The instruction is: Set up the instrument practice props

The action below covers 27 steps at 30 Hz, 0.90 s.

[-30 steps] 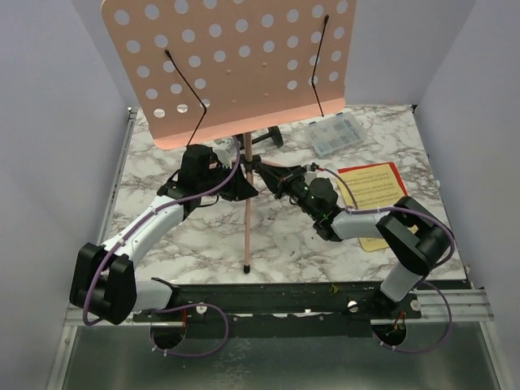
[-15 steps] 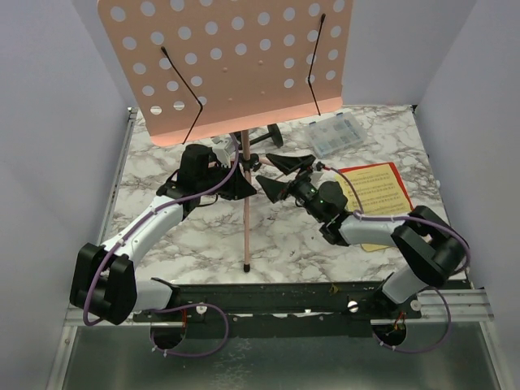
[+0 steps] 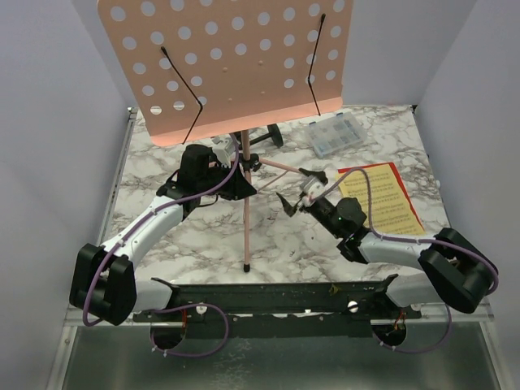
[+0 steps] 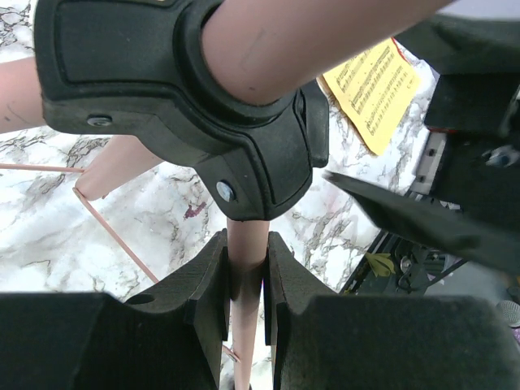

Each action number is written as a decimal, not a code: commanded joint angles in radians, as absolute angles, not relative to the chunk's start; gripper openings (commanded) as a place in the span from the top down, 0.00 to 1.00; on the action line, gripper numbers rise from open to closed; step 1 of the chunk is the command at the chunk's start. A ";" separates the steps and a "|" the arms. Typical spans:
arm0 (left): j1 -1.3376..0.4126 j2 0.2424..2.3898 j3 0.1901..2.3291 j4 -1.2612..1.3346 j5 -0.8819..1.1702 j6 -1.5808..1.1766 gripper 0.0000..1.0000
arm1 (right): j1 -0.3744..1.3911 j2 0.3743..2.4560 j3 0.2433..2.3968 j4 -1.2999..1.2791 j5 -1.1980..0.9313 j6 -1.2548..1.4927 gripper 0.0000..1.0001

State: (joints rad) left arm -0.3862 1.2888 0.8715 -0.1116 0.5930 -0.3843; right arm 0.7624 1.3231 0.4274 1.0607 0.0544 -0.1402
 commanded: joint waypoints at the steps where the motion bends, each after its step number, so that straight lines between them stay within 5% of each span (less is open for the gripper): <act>1: -0.383 1.306 0.839 -0.207 0.510 -0.388 1.00 | 0.768 1.395 0.417 0.923 -0.209 -1.411 0.00; 16: -0.383 1.283 0.836 -0.214 0.485 -0.381 1.00 | 0.773 1.529 0.676 0.858 -0.423 -1.587 0.01; 27: -0.383 1.293 0.845 -0.216 0.502 -0.382 1.00 | 0.773 1.613 0.738 0.939 -0.474 -1.458 0.36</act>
State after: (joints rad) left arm -0.3920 1.2800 0.8711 -0.1196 0.5678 -0.3840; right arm 0.7662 1.5898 0.7143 0.8864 -0.4164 -1.4979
